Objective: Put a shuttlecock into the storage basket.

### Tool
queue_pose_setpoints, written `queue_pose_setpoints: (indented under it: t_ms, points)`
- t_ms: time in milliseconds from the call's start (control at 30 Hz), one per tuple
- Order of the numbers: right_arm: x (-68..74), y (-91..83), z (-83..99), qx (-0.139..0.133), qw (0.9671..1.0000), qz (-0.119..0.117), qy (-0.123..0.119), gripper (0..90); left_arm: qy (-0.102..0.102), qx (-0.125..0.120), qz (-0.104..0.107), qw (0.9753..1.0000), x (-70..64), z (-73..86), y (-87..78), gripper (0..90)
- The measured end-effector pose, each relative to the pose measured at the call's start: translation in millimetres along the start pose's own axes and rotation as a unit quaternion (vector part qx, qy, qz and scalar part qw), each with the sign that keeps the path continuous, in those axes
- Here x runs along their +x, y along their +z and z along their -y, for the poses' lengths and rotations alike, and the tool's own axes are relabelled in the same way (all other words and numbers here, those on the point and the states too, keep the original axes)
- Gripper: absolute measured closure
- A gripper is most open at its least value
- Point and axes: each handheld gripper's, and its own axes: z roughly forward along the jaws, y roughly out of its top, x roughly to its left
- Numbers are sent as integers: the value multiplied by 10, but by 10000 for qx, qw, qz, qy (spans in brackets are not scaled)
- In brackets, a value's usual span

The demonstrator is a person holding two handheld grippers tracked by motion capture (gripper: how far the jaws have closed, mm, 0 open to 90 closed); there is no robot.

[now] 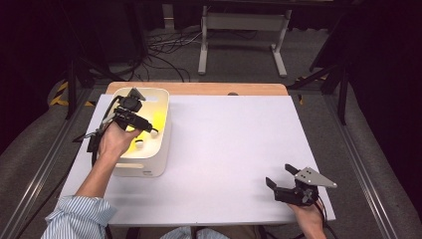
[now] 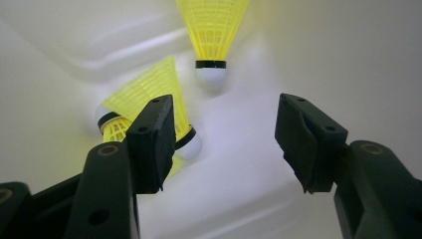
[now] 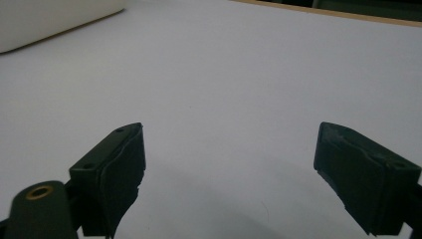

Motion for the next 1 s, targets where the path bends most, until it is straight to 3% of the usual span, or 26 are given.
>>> queue_pose_setpoints:
  t_ms: [1000]
  points:
    - [2,7,-1,2,10000,-27,-5,134,142,-232,-140,9995,5,83,-287,409]
